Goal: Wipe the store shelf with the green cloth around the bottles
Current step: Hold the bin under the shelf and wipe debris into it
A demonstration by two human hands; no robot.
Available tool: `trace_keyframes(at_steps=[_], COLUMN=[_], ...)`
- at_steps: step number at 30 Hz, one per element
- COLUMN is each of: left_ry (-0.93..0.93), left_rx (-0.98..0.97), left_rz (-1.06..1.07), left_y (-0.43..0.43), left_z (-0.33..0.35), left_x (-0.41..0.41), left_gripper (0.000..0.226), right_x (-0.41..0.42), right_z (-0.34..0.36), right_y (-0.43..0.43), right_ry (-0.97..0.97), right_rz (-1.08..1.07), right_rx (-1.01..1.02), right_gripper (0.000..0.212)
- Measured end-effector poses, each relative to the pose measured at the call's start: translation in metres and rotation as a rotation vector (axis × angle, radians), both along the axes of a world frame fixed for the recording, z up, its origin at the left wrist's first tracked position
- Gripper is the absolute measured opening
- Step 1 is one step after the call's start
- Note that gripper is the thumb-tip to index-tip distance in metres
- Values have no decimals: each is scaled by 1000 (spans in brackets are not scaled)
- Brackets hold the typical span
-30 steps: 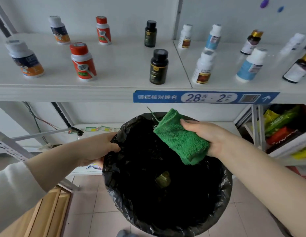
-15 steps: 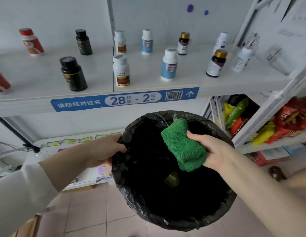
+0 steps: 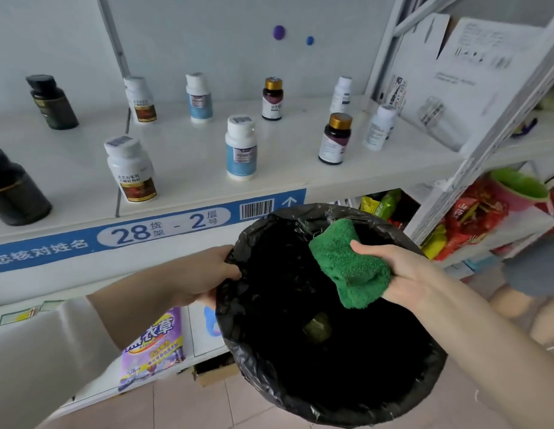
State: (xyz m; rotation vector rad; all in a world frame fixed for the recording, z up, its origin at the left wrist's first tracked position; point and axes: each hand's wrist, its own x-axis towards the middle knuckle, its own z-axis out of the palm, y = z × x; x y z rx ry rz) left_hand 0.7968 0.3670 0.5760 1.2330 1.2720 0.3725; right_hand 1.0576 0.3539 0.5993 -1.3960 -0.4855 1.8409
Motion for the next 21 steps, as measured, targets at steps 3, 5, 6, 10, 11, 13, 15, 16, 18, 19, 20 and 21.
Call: trace_keyframes(at_steps=[3,5,6,10,11,13,15,16,18,19,20,21], left_ry=[8,11,17,44,54,65,62,61,54,49,46,43], left_rx=[-4,-7,-4,11,17,26,26,22,8,3,1,1], left_rz=[-9,-17,-16,-2,-1,18,51,66,85,89,94,100], left_y=[13,19,21,27,28,30,31,32,32,33,35,36], left_z=[-1,-1,-2,-3,-3,-2,-2,-2,0,1,1,1], left_x=[8,14,16,30,35,46,59,67,87,98,109,120], left_gripper=[36,36,36,35,35,34,34,34,35,35,35,35], right_x=[9,16,19,32,36,46,61,70,92,104,117,130], right_z=[-3,-6,-8,-11,-10,-7,-2,1,7,10,13,16], right_y=[11,18,21,35,39,47,55,59,66,69,72,75], right_ry=[-9,-10,-11,4,7,4,-2,-2,-3,-5,-5,1], right_rz=[3,16,23,64,77,104,137,151,180,191,195,189], right_rx=[-21,-37,-47,-67,-67,-57,-29,-10,29,51,76,99], right_gripper=[23,25,25,27,27,26,26,26,26,24,23,21])
